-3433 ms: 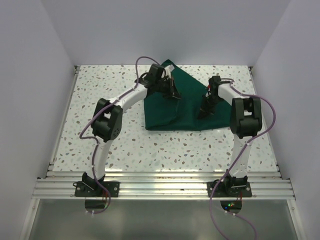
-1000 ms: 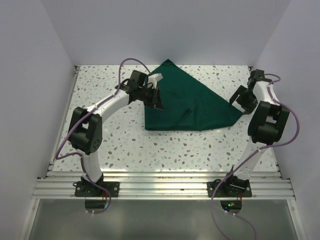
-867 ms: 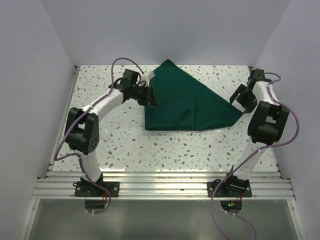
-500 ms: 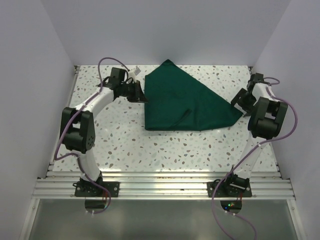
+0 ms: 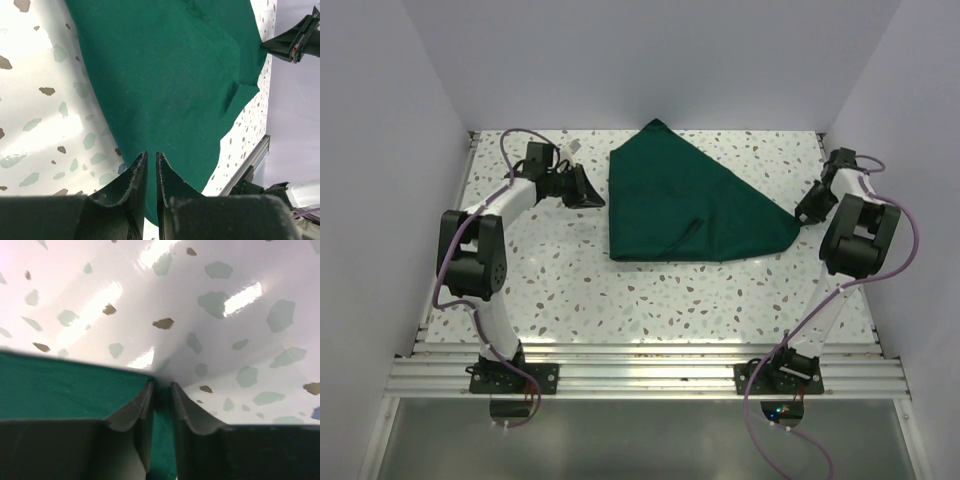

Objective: Prepare the surgical pack

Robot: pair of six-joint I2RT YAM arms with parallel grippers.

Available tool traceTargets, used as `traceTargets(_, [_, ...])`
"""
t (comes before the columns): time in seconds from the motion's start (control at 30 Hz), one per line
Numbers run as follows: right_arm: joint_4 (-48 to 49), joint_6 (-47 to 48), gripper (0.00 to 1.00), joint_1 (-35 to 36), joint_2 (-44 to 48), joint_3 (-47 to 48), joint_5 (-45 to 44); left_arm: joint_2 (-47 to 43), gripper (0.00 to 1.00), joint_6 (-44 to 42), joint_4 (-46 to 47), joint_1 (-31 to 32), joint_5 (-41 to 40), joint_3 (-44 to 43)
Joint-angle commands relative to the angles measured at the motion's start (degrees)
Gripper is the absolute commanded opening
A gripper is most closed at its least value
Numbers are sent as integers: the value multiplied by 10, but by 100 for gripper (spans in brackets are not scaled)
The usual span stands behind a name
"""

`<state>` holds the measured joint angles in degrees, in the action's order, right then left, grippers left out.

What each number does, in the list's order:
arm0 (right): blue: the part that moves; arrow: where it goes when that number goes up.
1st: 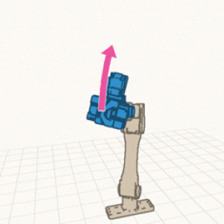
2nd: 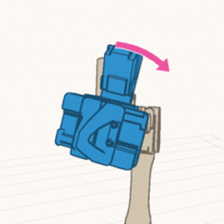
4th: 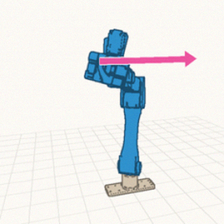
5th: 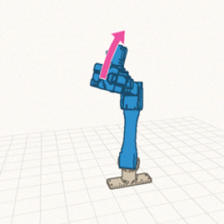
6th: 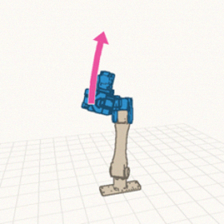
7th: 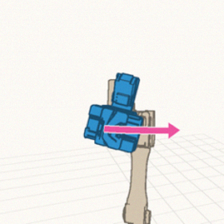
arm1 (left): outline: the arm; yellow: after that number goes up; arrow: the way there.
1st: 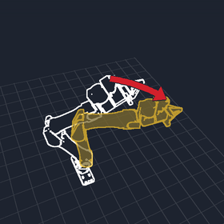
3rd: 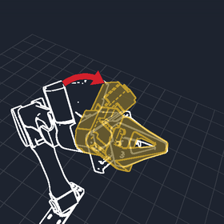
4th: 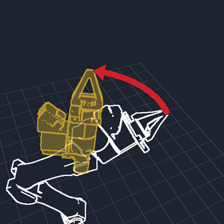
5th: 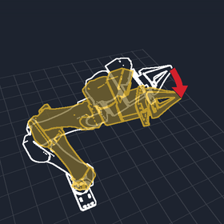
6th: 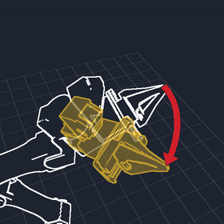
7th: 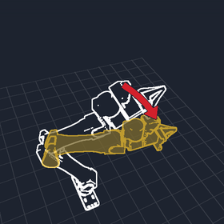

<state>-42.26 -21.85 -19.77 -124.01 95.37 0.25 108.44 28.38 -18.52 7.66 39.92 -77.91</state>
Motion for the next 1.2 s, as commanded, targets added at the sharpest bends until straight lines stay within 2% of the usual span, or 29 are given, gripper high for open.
traceTargets(0.0, [66, 6, 19, 3, 10, -29, 62, 15, 16, 23, 31, 0, 22, -12])
traceTargets(0.03, [81, 2, 10, 3, 22, -47, 69, 17, 16, 23, 29, 0, 21, -15])
traceTargets(0.17, [106, -34, 0, 12, 101, -89, 84, 29, 16, 14, 6, 0, 4, -30])
traceTargets(0.3, [74, -39, 0, 52, 168, -65, 85, 55, 16, 17, 1, 0, -5, -51])
traceTargets(0.4, [43, -35, 0, 102, 187, 8, 90, 79, 16, 14, -17, 0, -15, -69])
traceTargets(0.53, [-3, -17, 0, 209, 160, 137, 107, 112, 15, 9, -36, 0, -17, -96])
traceTargets(0.63, [-36, -19, 0, 261, 122, 223, 137, 117, 15, 11, -34, 1, -15, -95])
traceTargets(0.83, [-57, -7, 0, 395, 42, 331, 151, 119, 15, 17, -24, 1, -14, -81])
traceTargets(1.0, [-66, 13, 0, 447, 17, 349, 177, 128, 15, 17, -21, 5, 0, -80])
traceTargets(1.17, [-39, 21, 0, 477, 22, 289, 251, 127, 15, 21, -14, 10, -2, -75])
